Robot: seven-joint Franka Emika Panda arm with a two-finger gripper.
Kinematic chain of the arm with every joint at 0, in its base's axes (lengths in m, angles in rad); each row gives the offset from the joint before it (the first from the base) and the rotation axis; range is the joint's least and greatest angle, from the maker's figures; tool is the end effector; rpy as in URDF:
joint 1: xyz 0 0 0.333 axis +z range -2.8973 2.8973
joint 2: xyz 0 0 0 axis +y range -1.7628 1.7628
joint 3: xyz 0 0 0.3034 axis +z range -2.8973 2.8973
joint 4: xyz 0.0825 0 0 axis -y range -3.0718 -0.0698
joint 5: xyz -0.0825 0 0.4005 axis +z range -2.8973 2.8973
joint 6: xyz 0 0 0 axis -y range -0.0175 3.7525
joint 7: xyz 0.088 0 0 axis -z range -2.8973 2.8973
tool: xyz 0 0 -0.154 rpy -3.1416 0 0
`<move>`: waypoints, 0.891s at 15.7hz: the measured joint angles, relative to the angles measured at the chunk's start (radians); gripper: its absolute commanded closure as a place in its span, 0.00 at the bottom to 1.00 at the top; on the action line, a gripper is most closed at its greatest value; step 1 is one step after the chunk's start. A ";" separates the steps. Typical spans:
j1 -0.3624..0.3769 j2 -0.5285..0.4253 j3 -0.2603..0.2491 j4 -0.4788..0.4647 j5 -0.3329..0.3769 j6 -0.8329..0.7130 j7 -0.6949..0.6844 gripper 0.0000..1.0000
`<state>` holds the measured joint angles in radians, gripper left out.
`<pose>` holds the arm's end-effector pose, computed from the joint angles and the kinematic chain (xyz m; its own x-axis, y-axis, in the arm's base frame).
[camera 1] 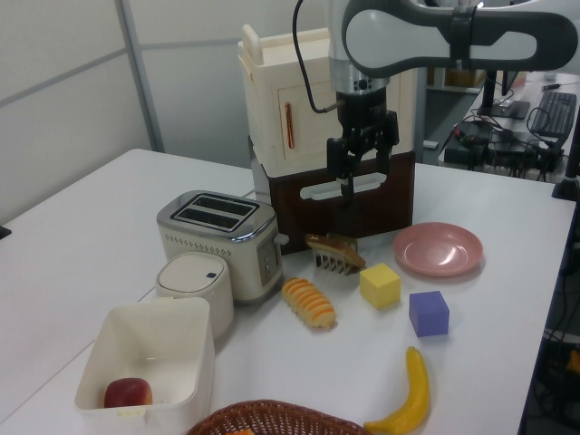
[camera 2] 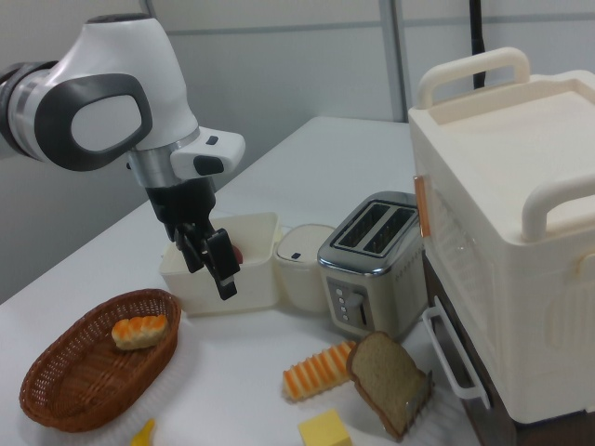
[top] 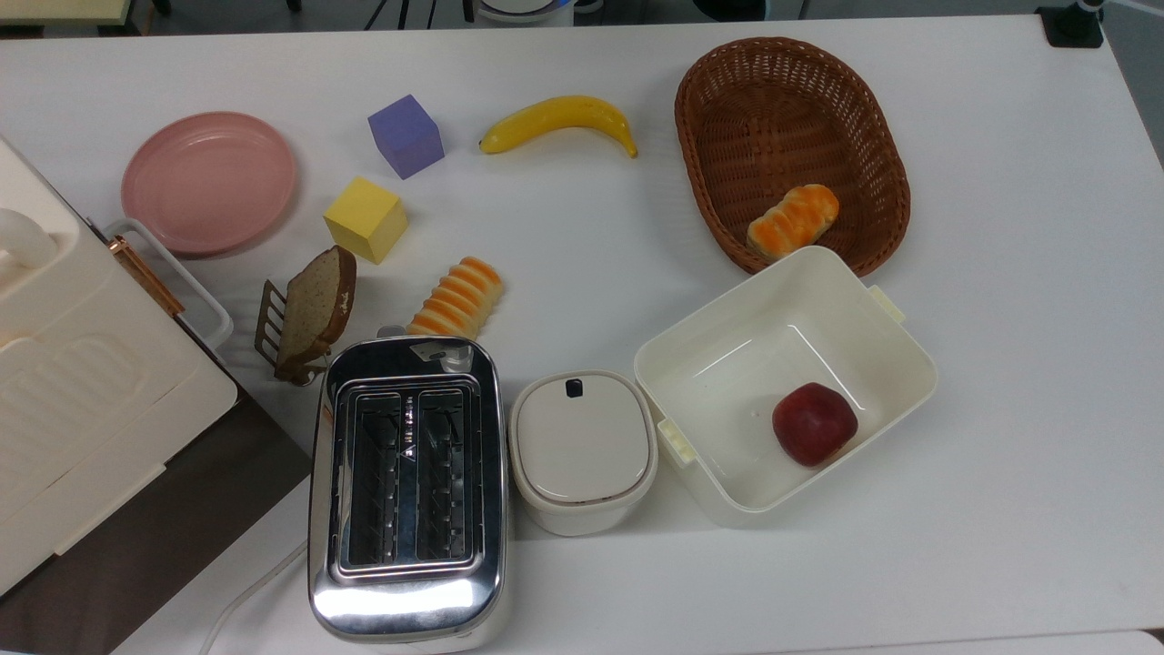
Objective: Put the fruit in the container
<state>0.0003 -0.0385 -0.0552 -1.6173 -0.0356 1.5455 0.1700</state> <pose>0.5536 -0.0365 0.5619 0.9743 -0.2237 -0.0272 -0.2226 -0.9742 0.0386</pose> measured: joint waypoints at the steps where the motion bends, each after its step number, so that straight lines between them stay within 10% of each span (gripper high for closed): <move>1: 0.003 0.001 0.000 -0.002 0.000 0.000 0.003 0.00; 14: 0.005 -0.007 0.000 -0.025 0.000 0.000 0.010 0.00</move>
<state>0.0053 -0.0458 -0.0556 -1.6422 -0.0356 1.5455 0.1801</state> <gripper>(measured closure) 0.000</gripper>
